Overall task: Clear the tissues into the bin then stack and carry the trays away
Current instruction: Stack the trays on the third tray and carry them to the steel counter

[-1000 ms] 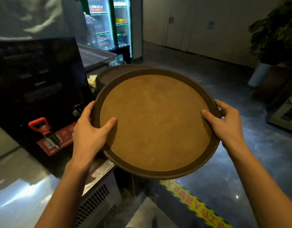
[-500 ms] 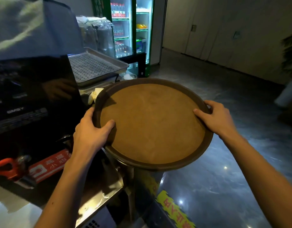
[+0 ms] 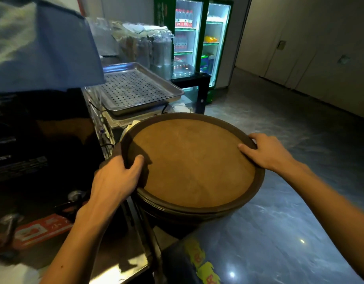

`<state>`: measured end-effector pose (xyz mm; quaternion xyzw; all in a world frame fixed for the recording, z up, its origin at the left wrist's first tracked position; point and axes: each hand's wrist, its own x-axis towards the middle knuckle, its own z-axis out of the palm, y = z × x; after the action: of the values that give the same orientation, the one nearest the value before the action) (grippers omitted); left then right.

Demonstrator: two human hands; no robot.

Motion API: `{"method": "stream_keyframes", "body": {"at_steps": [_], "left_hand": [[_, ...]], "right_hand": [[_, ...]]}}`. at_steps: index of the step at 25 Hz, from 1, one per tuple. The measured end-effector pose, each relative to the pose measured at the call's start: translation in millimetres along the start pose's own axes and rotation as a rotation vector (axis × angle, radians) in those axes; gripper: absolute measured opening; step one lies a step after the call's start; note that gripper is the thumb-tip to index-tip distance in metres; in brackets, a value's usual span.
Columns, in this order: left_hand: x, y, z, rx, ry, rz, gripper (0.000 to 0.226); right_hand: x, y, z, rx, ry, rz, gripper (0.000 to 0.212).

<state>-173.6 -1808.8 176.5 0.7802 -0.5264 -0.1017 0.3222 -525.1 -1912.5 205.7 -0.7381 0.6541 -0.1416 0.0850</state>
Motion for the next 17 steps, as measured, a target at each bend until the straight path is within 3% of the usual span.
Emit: {"method": "stream_keyframes", "body": {"at_steps": [3,8,13,17], "left_hand": [[-2.9,3.8,-0.8,0.143,0.019,-0.042,0.053],[3.4,11.6,-7.2,0.507,0.004,0.052,0.056],[-3.4,11.7,-10.8,0.532,0.081,0.242,0.05],[-9.2,11.6,1.0,0.398,0.138,0.008,0.066]], "right_hand": [[21.2,-3.1,-1.5,-0.179,-0.037,-0.087,0.043],[34.4,-6.9,4.0,-0.454,-0.023,-0.193,0.037],[33.2,-0.8,12.6,-0.4,0.054,-0.171,0.037],[28.3,5.0,16.8,-0.364,0.15,-0.125,0.04]]}}
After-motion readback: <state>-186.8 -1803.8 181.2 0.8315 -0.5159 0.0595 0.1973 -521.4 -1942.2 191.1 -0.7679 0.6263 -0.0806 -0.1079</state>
